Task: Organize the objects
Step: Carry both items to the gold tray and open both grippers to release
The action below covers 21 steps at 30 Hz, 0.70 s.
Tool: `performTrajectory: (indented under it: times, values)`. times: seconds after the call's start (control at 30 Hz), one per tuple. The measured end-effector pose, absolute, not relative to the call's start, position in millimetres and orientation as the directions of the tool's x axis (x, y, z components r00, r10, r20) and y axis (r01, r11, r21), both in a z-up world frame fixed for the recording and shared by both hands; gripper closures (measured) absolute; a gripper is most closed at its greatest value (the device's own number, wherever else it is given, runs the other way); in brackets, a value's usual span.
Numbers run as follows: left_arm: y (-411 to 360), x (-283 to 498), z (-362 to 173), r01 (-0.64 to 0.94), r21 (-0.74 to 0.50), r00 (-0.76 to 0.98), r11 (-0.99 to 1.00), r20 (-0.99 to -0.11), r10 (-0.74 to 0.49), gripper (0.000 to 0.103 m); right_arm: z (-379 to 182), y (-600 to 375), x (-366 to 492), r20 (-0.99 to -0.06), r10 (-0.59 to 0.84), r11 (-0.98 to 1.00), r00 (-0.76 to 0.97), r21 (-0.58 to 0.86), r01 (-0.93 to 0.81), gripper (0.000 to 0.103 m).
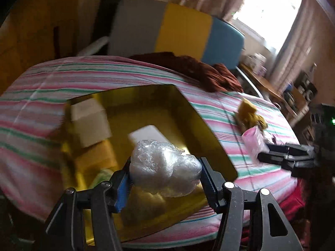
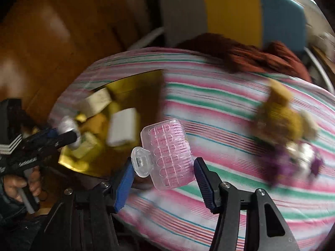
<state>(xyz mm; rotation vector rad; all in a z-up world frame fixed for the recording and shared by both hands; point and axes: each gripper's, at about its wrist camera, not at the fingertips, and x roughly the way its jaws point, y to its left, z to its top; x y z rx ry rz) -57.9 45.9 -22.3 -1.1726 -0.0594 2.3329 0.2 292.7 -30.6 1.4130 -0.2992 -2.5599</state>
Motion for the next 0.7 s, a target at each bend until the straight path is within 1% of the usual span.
performTrajectory:
  times: [0.17, 0.27, 0.33, 0.37, 0.4, 0.5, 0.7]
  values:
    - [21, -50, -22, -0.432, -0.279, -0.489, -0.858, -0.727, 0.482, 0.042, -48, 234, -21, -0.808, -0.363, -0.931, -0.464, 0.33, 0.155, 0.045]
    - [11, -49, -33, -0.413, -0.291, -0.467, -0.863, -0.746, 0.475, 0.038, -60, 204, -33, -0.799, -0.432, -0.902, -0.418, 0.387, 0.193, 0.044]
    - [4, -48, -40, -0.389, -0.288, -0.464, -0.875, -0.759, 0.457, 0.029, -69, 188, -38, -0.787, -0.489, -0.872, -0.377, 0.44, 0.213, 0.043]
    - [1, -48, -42, -0.374, -0.282, -0.469, -0.884, -0.764, 0.442, 0.023, -73, 183, -39, -0.786, -0.5, -0.866, -0.362, 0.45, 0.218, 0.043]
    - [-5, -48, -44, -0.356, -0.29, -0.475, -0.888, -0.763, 0.439, 0.019, -77, 177, -41, -0.792, -0.502, -0.865, -0.349, 0.45, 0.223, 0.043]
    - [-18, -50, -46, -0.312, -0.302, -0.488, -0.901, -0.762, 0.425, 0.018, -83, 170, -38, -0.797, -0.514, -0.857, -0.318, 0.459, 0.236, 0.043]
    - [-26, -56, -40, -0.267, -0.296, -0.538, -0.917, -0.744, 0.397, 0.017, -87, 174, -33, -0.805, -0.495, -0.868, -0.326, 0.45, 0.209, 0.043]
